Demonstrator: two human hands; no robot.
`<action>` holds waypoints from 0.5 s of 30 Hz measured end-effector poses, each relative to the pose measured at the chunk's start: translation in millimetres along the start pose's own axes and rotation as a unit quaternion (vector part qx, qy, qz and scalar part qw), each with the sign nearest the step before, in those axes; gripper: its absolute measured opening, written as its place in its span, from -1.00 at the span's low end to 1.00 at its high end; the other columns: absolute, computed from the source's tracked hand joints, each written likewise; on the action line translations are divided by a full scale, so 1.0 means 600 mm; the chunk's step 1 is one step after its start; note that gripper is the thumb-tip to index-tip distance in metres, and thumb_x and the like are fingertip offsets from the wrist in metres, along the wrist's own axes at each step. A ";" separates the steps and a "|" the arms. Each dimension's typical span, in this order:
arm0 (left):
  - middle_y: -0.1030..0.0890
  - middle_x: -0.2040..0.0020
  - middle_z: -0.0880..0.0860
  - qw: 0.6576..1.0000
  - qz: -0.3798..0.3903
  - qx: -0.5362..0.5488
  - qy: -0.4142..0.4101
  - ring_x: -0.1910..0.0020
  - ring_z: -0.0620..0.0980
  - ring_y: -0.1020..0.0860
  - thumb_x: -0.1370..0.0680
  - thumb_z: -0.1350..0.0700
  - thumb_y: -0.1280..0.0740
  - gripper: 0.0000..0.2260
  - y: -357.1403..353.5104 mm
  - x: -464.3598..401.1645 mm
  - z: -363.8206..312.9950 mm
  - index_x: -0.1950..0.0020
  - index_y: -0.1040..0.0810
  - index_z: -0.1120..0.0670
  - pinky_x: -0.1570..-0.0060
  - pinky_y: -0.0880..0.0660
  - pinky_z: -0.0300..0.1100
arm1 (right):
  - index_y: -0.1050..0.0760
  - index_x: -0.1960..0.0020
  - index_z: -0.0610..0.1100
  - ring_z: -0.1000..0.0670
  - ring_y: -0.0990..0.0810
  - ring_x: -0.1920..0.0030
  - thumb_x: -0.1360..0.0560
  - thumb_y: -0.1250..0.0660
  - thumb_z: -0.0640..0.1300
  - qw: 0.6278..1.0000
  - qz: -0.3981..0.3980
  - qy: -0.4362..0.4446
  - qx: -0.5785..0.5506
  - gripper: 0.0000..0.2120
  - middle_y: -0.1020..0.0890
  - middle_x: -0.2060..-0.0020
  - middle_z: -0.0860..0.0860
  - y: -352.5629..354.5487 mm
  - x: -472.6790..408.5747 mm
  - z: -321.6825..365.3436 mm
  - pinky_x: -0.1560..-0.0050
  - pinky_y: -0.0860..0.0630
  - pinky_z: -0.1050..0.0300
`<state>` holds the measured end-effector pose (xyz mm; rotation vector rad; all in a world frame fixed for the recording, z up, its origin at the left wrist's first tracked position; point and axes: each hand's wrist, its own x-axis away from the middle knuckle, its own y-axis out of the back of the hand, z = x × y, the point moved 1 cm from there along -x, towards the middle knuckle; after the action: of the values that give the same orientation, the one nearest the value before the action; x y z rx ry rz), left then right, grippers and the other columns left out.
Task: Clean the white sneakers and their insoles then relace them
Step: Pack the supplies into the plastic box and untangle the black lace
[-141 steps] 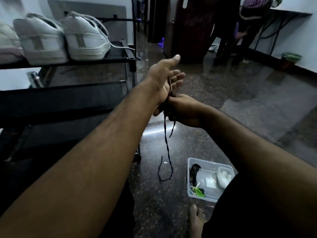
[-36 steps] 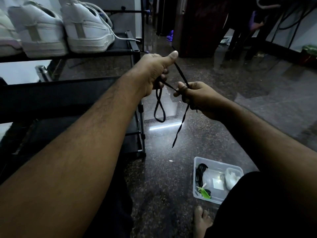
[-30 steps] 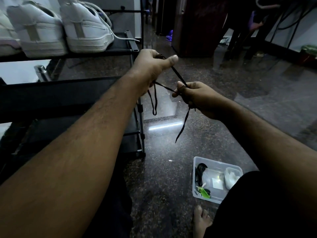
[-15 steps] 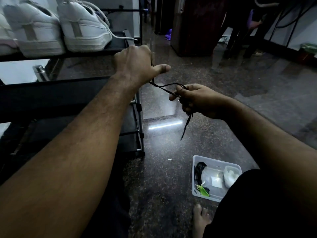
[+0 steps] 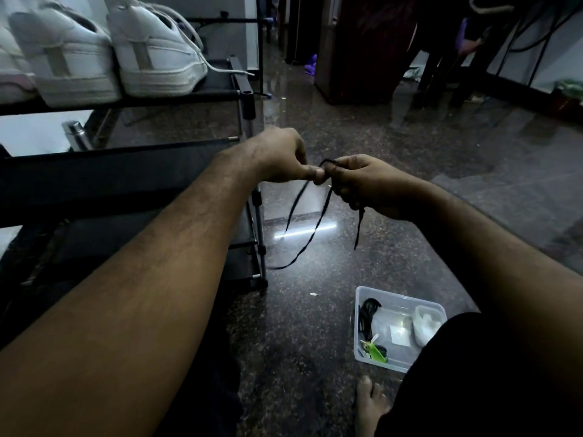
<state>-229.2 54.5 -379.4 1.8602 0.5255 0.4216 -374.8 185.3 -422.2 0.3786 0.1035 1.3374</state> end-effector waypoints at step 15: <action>-0.72 0.02 0.06 0.953 0.114 0.280 -0.032 0.05 -0.06 -0.70 -0.35 0.16 -0.60 -0.60 -0.008 0.010 -0.025 -0.14 -0.61 0.15 -0.20 -0.52 -0.08 | -0.56 -0.16 -0.12 0.05 -0.43 0.30 -0.66 -0.19 -0.13 0.996 -0.011 0.064 -0.068 -0.81 -0.57 0.21 -0.02 -0.010 0.003 0.020 0.38 -0.30 0.21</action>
<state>-232.8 70.9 -378.7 2.4903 0.4116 0.3863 -365.3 183.3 -412.5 0.1770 0.1228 1.3390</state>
